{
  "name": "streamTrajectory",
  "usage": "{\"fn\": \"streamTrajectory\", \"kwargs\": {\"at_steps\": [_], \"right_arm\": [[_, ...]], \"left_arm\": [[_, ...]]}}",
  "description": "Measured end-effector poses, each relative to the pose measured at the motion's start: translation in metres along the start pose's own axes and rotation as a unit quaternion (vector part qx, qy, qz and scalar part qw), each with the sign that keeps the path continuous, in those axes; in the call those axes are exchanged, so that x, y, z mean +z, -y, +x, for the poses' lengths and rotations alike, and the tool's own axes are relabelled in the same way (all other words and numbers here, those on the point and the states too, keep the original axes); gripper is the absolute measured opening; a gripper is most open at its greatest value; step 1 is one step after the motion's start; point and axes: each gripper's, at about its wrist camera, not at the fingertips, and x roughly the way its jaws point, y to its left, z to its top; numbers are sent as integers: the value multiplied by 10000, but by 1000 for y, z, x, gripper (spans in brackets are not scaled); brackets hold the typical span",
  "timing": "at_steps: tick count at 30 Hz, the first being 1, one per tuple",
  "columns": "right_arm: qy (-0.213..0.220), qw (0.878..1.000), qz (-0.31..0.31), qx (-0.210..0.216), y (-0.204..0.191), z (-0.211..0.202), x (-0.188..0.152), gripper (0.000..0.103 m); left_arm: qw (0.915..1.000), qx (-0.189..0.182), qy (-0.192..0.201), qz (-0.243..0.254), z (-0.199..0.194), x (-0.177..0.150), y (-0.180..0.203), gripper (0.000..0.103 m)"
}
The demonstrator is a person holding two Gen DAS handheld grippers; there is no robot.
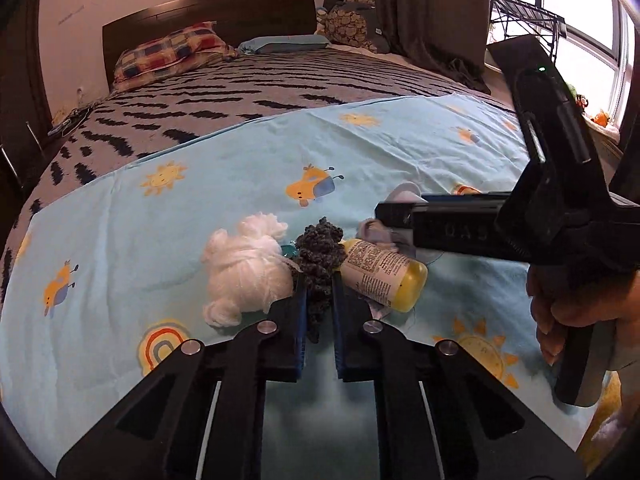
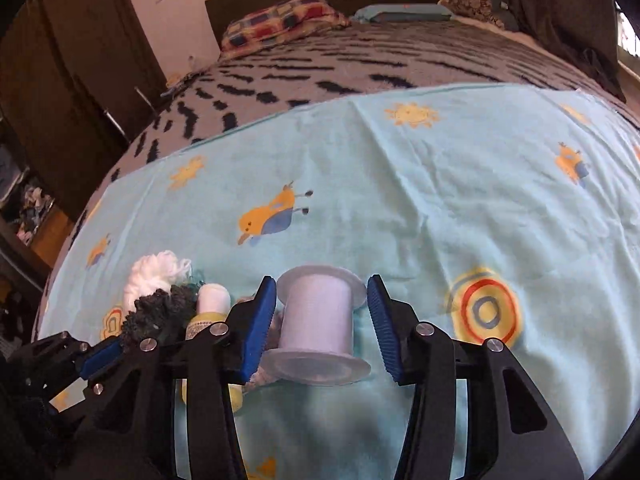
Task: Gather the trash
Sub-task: 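Grasp the grey scrunchie with the left tool while the right tool grasps the white spool, then lower the scrunchie and spool into the bin and open both tools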
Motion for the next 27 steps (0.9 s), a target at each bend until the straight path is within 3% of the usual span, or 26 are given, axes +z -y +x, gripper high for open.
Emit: {"fn": "streamTrajectory", "kwargs": {"at_steps": [11, 20, 27], "right_arm": [[396, 9985, -270, -260, -9, -31, -6, 47], [914, 9942, -499, -254, -27, -96, -10, 46], [1250, 9896, -675, -234, -41, -151, -40, 47]], "left_arm": [[9999, -1, 173, -3, -23, 3, 2, 7], [9981, 115, 602, 61, -88, 12, 13, 7], [9974, 110, 716, 58, -140, -5, 30, 7]]}}
